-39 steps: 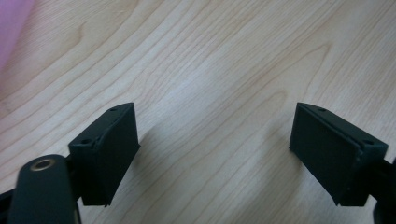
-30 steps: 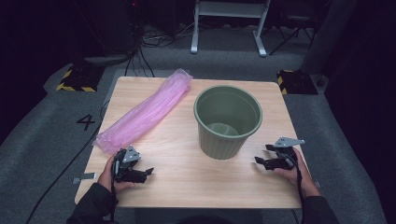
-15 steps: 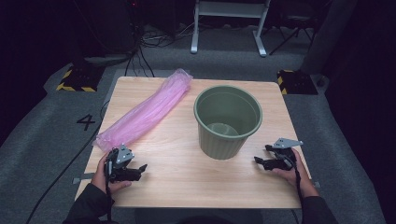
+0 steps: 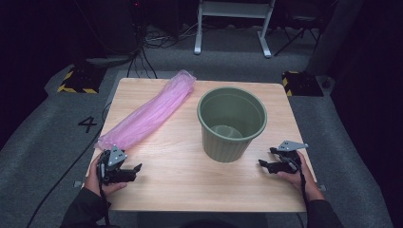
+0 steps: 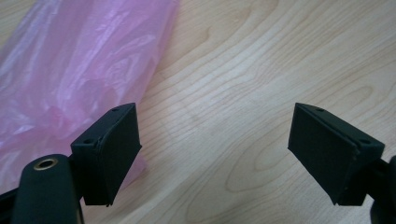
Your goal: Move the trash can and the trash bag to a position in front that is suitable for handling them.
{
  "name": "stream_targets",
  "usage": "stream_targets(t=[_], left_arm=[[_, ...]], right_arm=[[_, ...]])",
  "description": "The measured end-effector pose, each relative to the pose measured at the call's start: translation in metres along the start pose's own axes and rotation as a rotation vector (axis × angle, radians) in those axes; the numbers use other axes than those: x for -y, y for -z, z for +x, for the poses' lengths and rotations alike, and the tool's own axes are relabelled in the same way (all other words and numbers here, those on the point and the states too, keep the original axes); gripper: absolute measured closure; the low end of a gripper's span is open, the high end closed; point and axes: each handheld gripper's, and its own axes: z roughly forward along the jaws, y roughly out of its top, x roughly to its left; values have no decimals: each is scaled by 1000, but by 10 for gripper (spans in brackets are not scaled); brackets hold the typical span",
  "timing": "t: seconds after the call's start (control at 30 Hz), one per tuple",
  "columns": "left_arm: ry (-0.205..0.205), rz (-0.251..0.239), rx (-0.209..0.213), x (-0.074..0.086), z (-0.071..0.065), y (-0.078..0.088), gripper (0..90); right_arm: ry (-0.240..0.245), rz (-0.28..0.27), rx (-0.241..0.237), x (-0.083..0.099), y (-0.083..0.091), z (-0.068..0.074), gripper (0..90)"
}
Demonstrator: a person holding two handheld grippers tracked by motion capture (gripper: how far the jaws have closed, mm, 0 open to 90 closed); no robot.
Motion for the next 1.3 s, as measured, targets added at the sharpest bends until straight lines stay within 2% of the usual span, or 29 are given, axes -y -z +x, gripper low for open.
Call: stream_targets(t=[0.13,0.37,0.57,0.6,0.7,0.73,0.8,0.87,0.9,1.0,1.1,1.13,1.17,1.23,1.3], left_arm=[[24,-16,-31,1,5,7,162],[56,-15,-80,6,16,10,159],[97,-23,-73,11,26,6,162],[110,-24,-65,11,28,4,182],[149,-45,5,11,36,-1,328],[147,-39,18,10,38,-3,384],[141,-38,-10,8,38,-7,419],[146,-37,20,7,40,-12,436],[140,-32,21,6,40,-14,467],[132,-21,52,5,39,-21,628],[112,-22,66,4,35,-25,783],[108,-30,48,4,33,-25,817],[108,-42,35,3,30,-25,840],[104,-54,51,-1,25,-27,867],[74,-43,74,-6,15,-28,873]], right_arm=[[2,1,-3,0,0,0,221],[3,0,-3,0,0,0,221],[5,0,-5,0,0,0,221],[5,0,-6,0,0,0,222],[5,1,-7,0,0,0,222],[5,0,-6,0,0,0,222],[5,0,-7,0,0,0,221],[5,0,-7,0,0,0,222],[5,0,-7,0,0,0,221],[5,0,-7,0,0,0,222],[5,0,-7,0,0,0,222],[5,0,-7,0,0,0,221],[5,0,-7,0,0,0,222],[5,0,-7,0,0,0,222],[5,0,-7,0,0,0,222]])
